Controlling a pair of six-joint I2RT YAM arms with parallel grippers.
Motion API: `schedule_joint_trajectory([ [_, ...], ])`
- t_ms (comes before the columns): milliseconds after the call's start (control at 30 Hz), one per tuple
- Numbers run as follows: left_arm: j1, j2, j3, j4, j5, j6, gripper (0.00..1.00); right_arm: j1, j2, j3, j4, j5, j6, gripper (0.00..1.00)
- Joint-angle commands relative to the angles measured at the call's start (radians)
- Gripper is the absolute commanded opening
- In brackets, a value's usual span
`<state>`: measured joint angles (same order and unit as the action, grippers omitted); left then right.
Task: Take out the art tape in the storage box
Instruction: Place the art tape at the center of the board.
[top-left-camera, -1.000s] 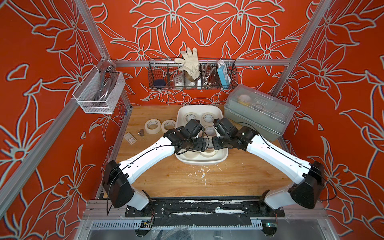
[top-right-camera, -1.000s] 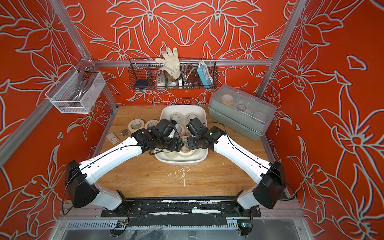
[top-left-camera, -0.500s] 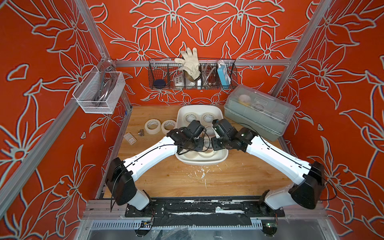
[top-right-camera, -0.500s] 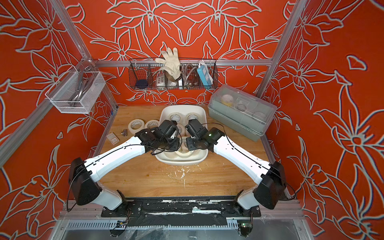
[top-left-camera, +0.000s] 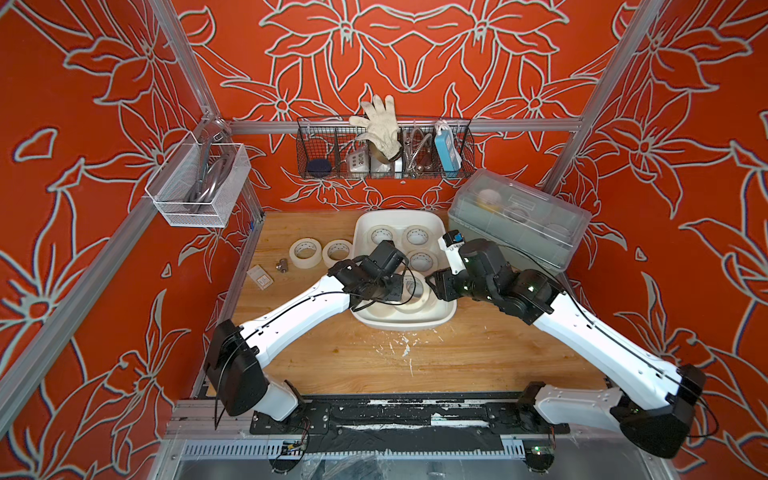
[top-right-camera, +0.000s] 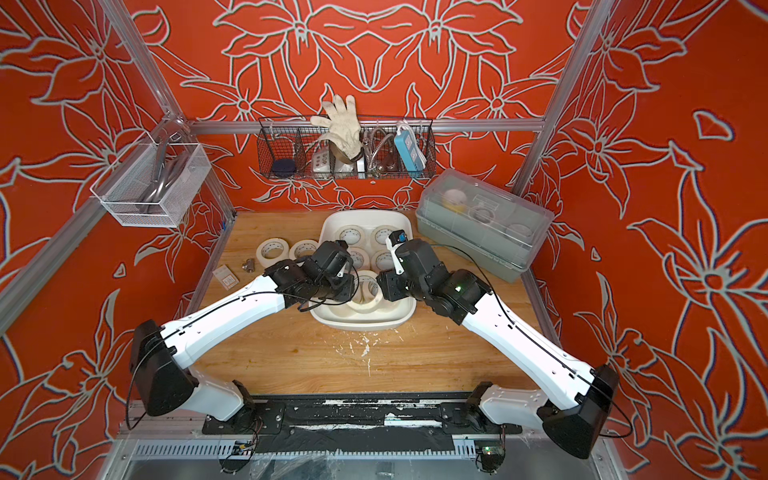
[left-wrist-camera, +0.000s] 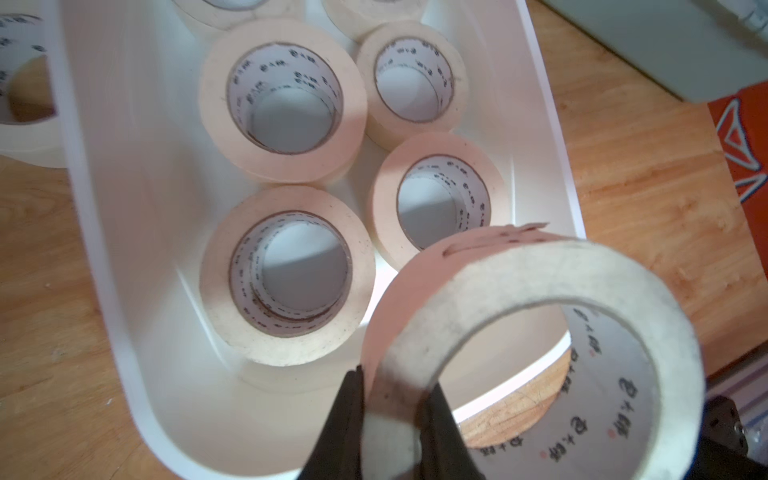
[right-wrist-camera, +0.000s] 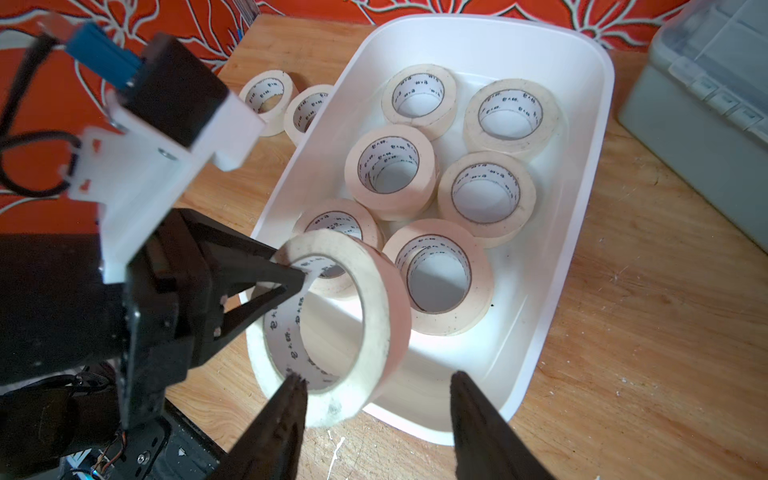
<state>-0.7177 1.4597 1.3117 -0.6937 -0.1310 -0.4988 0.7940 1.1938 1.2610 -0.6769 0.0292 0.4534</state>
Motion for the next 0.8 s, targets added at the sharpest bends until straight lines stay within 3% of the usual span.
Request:
schedule_joint_trajectory([
  [0,0.027,-0.102,-0.033,0.009,-0.126,-0.057,0.0,-0.018,-0.026,-0.037,0.008,0.04,-0.002,0.6],
  [433,0.304,-0.295,-0.223,-0.025,-0.289,-0.224,0.0,-0.117,-0.122,-0.169,0.096,0.007,0.035,0.61],
  [767,0.49,-0.344,-0.375,0.071,-0.285,-0.308,0.0,-0.171,-0.119,-0.207,0.092,-0.058,0.072,0.61],
])
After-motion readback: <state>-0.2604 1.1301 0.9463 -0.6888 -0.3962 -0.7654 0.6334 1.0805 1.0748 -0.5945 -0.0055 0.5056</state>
